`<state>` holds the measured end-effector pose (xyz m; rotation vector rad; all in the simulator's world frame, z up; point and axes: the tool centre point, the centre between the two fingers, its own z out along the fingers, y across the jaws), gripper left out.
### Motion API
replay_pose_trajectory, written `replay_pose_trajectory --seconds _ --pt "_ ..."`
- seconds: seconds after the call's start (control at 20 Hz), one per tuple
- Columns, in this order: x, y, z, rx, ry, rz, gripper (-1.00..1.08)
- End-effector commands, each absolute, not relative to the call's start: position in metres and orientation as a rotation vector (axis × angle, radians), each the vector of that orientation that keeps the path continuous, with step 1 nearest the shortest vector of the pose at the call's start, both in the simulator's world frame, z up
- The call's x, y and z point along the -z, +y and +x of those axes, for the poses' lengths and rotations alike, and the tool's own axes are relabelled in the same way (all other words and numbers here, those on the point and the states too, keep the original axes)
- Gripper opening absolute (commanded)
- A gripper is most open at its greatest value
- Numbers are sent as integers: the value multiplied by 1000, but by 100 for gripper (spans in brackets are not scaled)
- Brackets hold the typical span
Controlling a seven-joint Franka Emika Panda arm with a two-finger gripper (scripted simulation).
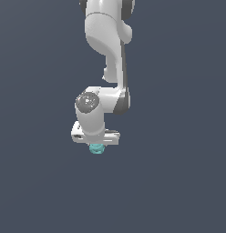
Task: Pick up the object and move it to a goal position.
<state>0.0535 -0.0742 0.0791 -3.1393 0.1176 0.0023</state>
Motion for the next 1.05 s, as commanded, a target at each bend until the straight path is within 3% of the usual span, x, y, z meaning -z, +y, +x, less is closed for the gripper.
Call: replay_pose_trajectory --seconds 0.0,0.5,1.0 --pt "-100 -79 54 0 118 -3139 -100" --pt "-192 -100 55 0 118 -3139 -100" --pt "-219 -107 58 0 118 -3139 -100"
